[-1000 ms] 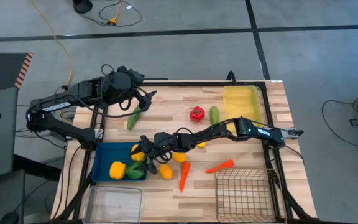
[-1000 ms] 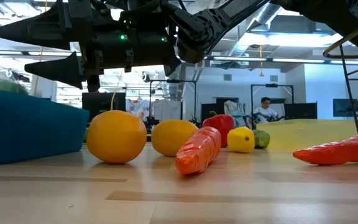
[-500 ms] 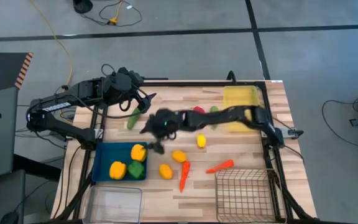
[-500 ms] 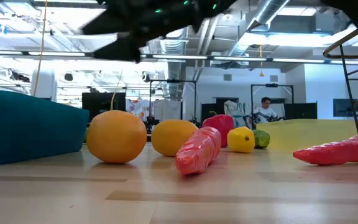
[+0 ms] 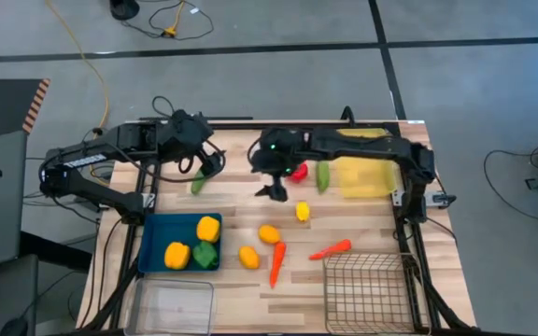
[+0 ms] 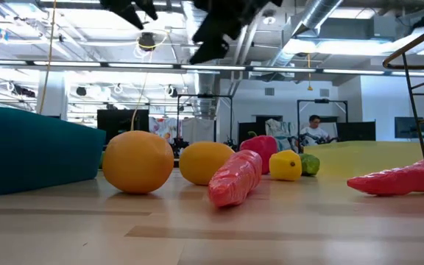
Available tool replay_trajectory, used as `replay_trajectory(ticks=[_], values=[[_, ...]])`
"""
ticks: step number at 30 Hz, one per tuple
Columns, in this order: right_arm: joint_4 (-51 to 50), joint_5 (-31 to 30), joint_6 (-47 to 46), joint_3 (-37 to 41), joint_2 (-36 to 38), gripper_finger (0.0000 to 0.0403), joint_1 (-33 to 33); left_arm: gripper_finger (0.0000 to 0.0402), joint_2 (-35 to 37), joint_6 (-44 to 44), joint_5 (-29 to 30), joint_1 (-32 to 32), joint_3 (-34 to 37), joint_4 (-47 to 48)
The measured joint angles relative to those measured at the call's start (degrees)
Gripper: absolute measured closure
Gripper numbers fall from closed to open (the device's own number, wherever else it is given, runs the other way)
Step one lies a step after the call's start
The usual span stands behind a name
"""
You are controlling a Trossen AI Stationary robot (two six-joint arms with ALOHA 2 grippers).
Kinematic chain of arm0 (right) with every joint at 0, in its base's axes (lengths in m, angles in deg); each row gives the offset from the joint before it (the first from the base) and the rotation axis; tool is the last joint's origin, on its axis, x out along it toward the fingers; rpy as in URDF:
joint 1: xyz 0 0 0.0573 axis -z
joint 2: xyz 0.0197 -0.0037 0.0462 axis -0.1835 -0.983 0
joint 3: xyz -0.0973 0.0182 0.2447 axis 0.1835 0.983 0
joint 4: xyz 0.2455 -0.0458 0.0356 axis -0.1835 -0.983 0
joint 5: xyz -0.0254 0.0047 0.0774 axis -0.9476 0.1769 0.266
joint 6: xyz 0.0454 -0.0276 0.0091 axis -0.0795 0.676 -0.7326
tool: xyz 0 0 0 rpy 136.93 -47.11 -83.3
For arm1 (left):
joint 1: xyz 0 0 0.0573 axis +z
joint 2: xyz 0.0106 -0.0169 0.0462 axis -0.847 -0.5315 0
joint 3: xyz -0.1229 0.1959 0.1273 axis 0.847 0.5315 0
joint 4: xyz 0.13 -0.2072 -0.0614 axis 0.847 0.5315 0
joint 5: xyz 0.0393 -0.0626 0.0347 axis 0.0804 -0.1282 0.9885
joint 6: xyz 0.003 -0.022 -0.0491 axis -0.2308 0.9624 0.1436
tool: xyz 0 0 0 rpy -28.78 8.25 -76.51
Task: Sort produce into baskets
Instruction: Put the left green cucumber into the yellow bin
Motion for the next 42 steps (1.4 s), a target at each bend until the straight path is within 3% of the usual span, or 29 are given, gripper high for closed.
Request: replay_trajectory(ticks=[7,18,30,42], values=[[-8.9,0.0,0.3,0.0,5.0,0.001,5.3,0.0008,-0.5,8.3,1.0,-1.3,2.0,7.9],[-14.1,-0.1,2.4,0.0,15.4,0.001,14.4,0.0008,-0.5,16.2,-2.9,0.2,20.5,4.7],[-16.1,-0.2,4.8,0.0,21.7,0.001,24.9,0.0008,-0.5,19.5,-5.8,9.1,36.3,-7.6],[-17.8,-0.1,4.8,1.0,21.4,0.001,27.1,0.0008,-0.5,19.5,-14.4,15.5,48.2,-20.9]])
